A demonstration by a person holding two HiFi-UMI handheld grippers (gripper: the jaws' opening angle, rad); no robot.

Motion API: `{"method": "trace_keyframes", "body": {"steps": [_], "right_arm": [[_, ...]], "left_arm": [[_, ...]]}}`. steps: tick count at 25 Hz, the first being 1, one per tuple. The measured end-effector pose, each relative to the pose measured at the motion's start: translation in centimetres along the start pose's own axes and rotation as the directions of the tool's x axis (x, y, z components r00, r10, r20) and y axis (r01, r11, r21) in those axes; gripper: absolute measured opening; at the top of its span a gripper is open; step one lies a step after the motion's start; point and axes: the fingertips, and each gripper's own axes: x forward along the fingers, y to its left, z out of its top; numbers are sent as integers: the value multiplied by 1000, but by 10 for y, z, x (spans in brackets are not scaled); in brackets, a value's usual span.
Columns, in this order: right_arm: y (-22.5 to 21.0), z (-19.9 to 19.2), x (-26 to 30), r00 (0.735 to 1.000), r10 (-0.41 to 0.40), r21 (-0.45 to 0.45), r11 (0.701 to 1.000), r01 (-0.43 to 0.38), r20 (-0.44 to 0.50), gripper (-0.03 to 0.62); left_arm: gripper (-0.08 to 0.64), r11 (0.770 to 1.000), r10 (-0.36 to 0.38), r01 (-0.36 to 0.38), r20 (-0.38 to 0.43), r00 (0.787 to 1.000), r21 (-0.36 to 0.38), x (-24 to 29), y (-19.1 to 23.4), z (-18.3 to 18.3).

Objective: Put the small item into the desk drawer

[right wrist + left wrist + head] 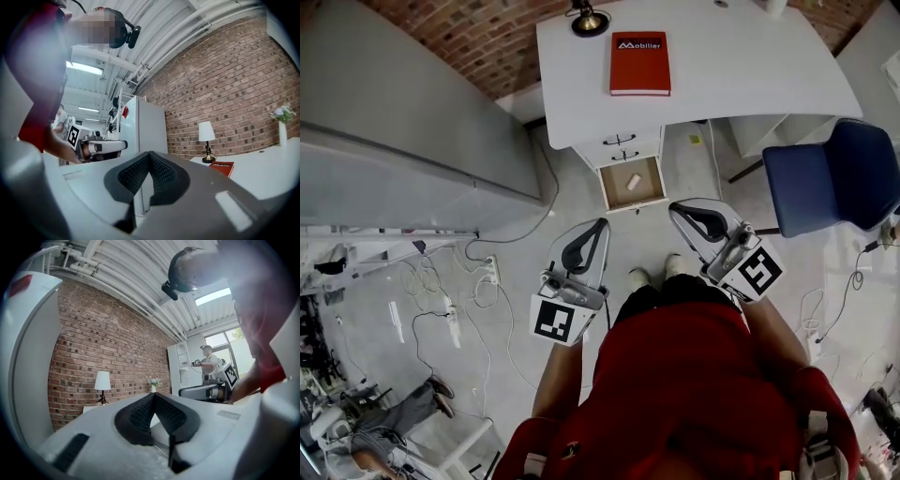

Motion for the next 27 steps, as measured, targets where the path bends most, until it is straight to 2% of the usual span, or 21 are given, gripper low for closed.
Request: {"method": "trace_keyframes", "body": {"steps": [14,27], "right_arm": [[8,1,-19,999,-30,-2,1000,30,-21,9],[17,-4,-22,999,-37,-11,999,36,-38,9]], "left_arm": [[6,1000,10,-9,-19,1000,27,-20,-8,6],[6,1000,6,-6,-1,1000,7,-26,-10,2]]}}
